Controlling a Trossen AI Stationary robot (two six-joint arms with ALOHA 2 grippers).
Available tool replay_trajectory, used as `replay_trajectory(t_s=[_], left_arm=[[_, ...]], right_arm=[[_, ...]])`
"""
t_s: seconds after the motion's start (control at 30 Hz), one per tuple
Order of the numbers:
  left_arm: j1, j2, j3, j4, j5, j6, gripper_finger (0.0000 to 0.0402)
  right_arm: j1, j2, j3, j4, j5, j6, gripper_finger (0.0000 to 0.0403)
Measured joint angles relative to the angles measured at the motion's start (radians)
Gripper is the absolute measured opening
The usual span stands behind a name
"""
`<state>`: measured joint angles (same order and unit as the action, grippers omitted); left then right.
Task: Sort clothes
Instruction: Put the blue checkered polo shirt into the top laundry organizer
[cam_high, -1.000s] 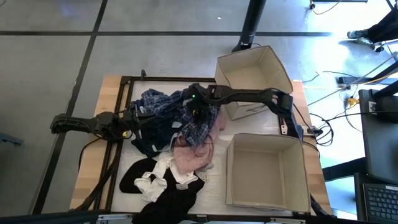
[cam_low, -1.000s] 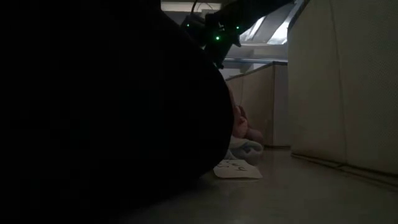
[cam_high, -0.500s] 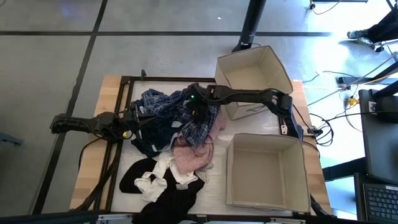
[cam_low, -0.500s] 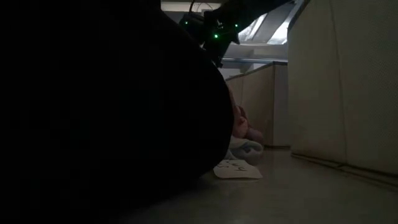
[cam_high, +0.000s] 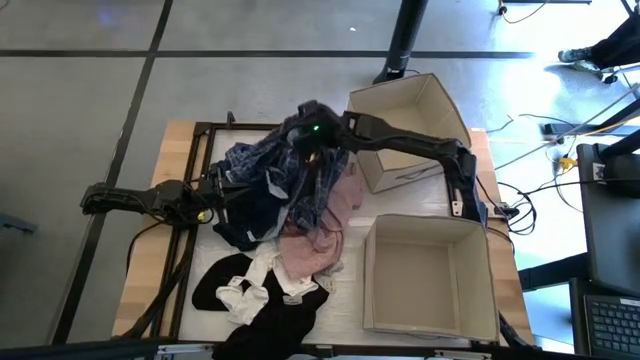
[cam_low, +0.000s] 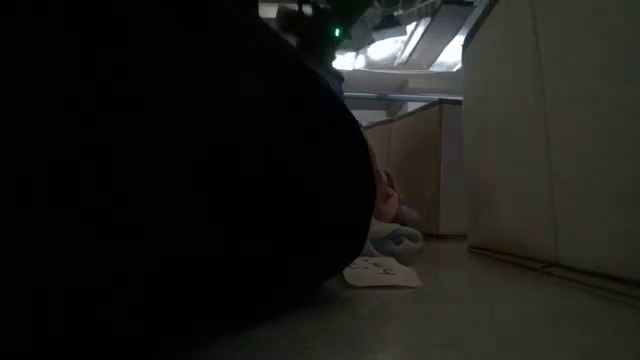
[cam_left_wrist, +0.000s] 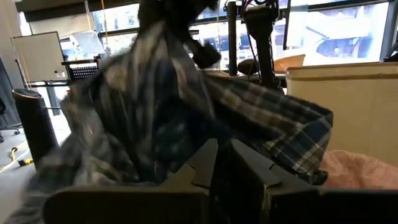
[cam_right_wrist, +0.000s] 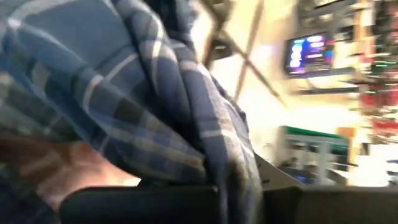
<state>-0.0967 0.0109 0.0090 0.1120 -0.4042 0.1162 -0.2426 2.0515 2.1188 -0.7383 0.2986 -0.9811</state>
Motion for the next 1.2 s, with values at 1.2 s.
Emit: replay_trajectory(t_s=[1.2], left_arm=[[0.000, 0.000, 0.000, -0.018, -0.002, -0.011, 0.0031]], right_arm=[[-0.212, -0.502, 0.237, 0.500, 0.426, -0.537, 0.0016]])
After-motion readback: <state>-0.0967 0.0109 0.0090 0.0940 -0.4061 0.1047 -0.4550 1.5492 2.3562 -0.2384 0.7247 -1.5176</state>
